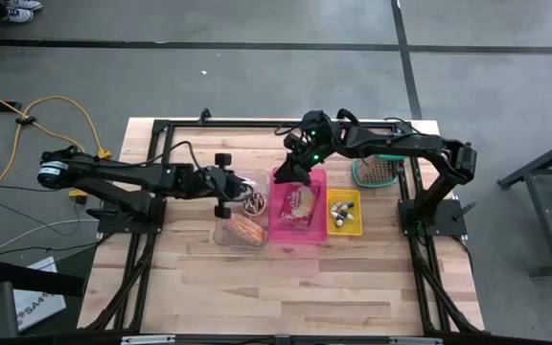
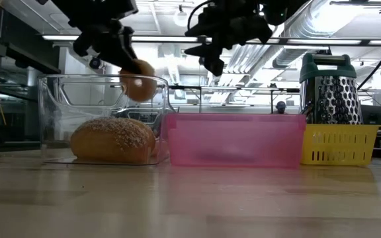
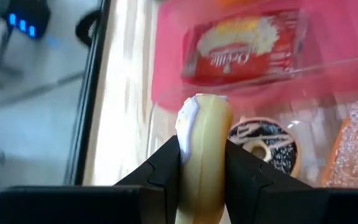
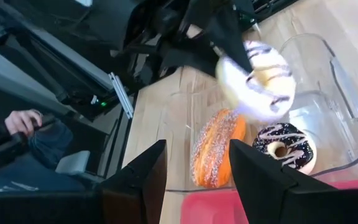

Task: Pick & Place Food Item
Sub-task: Put the white donut into the transparent bin

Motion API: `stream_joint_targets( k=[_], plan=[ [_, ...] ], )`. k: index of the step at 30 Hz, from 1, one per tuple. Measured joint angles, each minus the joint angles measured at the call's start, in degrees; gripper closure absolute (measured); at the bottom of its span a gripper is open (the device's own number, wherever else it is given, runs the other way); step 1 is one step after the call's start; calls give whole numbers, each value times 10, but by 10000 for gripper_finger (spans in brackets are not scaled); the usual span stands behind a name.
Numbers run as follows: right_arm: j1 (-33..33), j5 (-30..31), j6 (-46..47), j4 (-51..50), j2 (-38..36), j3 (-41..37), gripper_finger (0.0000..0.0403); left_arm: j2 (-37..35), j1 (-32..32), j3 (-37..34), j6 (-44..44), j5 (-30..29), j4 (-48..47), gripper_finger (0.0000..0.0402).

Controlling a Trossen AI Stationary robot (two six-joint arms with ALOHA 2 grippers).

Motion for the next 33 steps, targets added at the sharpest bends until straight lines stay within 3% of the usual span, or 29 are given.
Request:
stream_joint_targets(
  k=[6, 11, 17, 25, 33],
  plan=[
    [2, 1, -7, -12, 0, 0, 241, 2, -24, 0, -76, -73, -26, 313],
    [2, 1, -7, -13, 0, 0, 241, 15, -58, 0, -96, -91, -28, 313],
    [2, 1, -7, -20, 0, 0, 241, 73, -97, 0, -129, -217, -46, 313],
    [2, 0, -7, -36, 0, 0, 241, 159, -118, 0, -179, -318, -46, 313],
    [7, 2, -21, -43, 0, 0, 241, 188, -119, 0, -207, -314, -46, 313]
  ],
)
